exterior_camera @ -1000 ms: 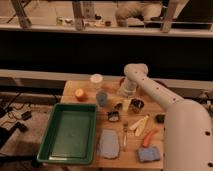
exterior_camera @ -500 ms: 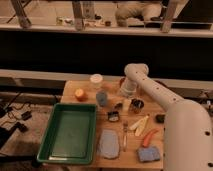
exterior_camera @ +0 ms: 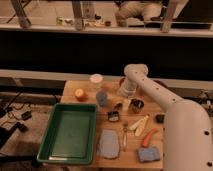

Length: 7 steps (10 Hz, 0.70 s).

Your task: Place brush in metal cup

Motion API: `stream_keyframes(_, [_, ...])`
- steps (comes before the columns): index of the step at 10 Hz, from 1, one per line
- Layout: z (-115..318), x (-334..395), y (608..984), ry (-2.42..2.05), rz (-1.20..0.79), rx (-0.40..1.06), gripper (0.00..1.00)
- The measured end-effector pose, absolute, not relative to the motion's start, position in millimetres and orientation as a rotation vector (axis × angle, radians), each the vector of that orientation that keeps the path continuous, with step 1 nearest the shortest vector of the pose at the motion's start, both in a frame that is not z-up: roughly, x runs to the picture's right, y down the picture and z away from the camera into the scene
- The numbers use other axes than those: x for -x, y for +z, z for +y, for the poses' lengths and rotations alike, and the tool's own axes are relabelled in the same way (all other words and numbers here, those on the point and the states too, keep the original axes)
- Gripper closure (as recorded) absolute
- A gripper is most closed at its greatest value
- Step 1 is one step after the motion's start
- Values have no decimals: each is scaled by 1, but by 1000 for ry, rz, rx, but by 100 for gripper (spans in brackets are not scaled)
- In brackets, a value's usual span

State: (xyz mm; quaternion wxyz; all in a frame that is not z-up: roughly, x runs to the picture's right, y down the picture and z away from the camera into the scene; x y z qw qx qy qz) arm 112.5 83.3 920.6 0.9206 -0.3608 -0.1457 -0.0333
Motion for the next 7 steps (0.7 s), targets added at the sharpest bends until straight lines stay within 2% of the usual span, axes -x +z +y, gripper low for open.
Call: stream_keyframes(7, [83,-141,922,22,-339,703,20])
